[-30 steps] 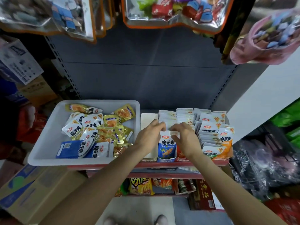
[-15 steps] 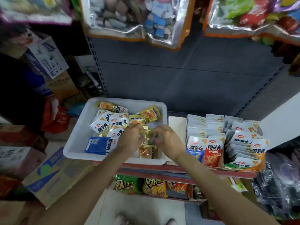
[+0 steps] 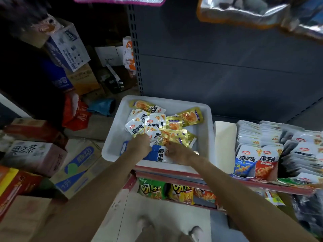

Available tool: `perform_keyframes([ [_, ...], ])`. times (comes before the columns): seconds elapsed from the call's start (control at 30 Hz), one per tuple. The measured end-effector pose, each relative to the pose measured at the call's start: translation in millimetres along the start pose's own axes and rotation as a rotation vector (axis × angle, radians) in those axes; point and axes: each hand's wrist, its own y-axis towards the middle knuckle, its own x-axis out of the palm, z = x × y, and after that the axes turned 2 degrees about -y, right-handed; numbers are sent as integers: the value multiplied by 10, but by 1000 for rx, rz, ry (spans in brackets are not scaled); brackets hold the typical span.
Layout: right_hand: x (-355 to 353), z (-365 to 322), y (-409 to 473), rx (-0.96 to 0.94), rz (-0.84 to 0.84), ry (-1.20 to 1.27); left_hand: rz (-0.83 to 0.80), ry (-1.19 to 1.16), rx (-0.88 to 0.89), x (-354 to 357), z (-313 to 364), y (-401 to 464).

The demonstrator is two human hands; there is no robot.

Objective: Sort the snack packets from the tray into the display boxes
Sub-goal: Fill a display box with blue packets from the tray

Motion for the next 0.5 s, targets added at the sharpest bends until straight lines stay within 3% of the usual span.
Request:
perform_keyframes([
  [0.17, -16, 45, 4, -63, -4, 17, 38, -238, 34, -133, -27, 4],
  [0.27, -34, 85, -18, -105, 88, 211, 155, -397, 98, -191, 11, -22],
  [0.37, -96, 154, -78, -123, 237, 315, 99, -260, 133, -154, 62, -32],
  [0.43, -154, 189, -134, -59, 228, 294, -100, -75, 103, -58, 76, -17],
  [0.5, -171, 227, -163, -41, 155, 206, -169, 69, 92, 33, 106, 7],
])
